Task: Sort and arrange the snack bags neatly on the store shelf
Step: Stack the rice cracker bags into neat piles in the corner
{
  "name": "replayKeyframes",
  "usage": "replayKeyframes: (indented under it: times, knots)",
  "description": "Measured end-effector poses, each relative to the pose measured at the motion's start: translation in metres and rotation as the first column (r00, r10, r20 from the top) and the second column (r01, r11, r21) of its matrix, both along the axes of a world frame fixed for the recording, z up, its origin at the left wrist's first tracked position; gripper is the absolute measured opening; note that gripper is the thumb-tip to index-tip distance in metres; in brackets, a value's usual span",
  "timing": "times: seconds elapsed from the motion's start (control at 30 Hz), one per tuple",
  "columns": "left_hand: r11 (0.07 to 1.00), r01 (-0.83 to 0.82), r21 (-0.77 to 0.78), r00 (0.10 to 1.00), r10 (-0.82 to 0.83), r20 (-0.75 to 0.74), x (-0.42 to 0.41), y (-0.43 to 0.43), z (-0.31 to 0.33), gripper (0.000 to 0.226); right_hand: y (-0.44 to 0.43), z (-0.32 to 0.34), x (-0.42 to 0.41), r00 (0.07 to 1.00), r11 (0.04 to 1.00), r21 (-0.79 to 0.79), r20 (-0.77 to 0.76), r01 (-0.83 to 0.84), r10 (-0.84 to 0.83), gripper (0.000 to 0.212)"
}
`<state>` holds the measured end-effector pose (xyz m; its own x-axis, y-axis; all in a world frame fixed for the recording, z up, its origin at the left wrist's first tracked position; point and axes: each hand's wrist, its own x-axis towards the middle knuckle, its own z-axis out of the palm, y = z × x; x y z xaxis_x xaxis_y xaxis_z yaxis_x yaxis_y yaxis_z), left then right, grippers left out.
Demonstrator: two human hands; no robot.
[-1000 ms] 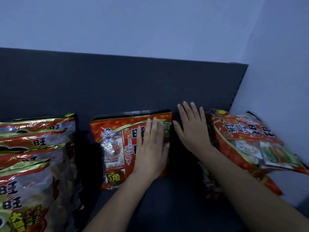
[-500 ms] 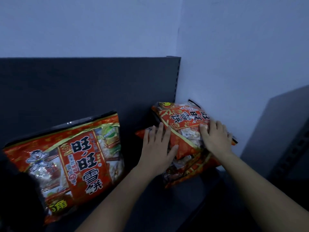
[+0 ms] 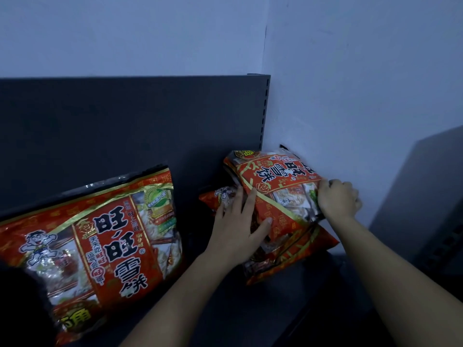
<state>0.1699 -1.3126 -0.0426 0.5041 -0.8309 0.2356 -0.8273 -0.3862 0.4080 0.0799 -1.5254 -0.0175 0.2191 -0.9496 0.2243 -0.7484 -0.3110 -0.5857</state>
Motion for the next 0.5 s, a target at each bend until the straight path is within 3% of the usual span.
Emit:
replayKeyframes:
  times: [0.2,0.27,0.37,0.5]
  knots:
    - [1.0,0.008,0.012,1.0,-0.008,0.008,-0.001,0.012,-0.001,0.077,-0.011,0.005,0.0,0.995,0.978,0.207,0.089,0.021,-0.04,0.038]
    - [1.0,0.01,0.026,1.0,-0.011,0.009,-0.002,0.016,0.0,0.076,-0.009,0.008,-0.001,0.991,0.978,0.207,0.132,0.008,-0.036,0.03]
    - [0.998,0.015,0.053,1.0,-0.016,0.006,-0.002,0.024,0.003,0.077,0.0,0.015,-0.001,0.975,0.995,0.086,0.212,0.046,-0.063,0.024]
    - [0.999,-0.017,-0.043,0.999,0.019,0.043,0.002,0.039,0.01,0.091,0.02,0.03,0.006,0.933,0.964,-0.262,0.355,0.048,0.05,0.027]
